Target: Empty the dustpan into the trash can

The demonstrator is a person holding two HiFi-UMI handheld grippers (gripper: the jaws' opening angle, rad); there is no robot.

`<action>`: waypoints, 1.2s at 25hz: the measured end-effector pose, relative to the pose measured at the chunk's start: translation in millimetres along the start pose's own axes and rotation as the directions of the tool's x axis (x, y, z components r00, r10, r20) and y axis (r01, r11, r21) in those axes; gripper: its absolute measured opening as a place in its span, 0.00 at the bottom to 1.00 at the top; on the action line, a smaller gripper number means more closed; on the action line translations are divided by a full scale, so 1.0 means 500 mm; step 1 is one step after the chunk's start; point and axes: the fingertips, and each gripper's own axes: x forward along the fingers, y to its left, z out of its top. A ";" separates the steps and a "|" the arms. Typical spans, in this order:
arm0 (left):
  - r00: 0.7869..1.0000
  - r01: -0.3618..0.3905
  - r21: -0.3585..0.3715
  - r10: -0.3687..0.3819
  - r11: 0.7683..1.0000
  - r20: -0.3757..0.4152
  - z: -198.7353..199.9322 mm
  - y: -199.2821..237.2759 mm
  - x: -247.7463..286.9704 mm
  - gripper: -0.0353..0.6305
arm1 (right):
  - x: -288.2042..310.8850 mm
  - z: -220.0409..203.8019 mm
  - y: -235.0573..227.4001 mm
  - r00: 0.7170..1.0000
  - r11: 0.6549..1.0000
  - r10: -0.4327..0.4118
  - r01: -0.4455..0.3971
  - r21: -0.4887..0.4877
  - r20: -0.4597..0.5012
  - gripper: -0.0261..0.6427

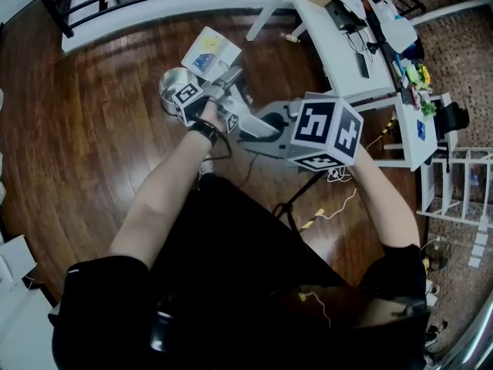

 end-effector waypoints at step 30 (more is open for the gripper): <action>0.949 0.293 -0.166 -0.264 0.942 0.174 0.119 -0.030 -0.069 0.32 | 0.093 0.017 -0.010 0.834 0.923 -0.049 -0.172 -0.344 -0.549 0.11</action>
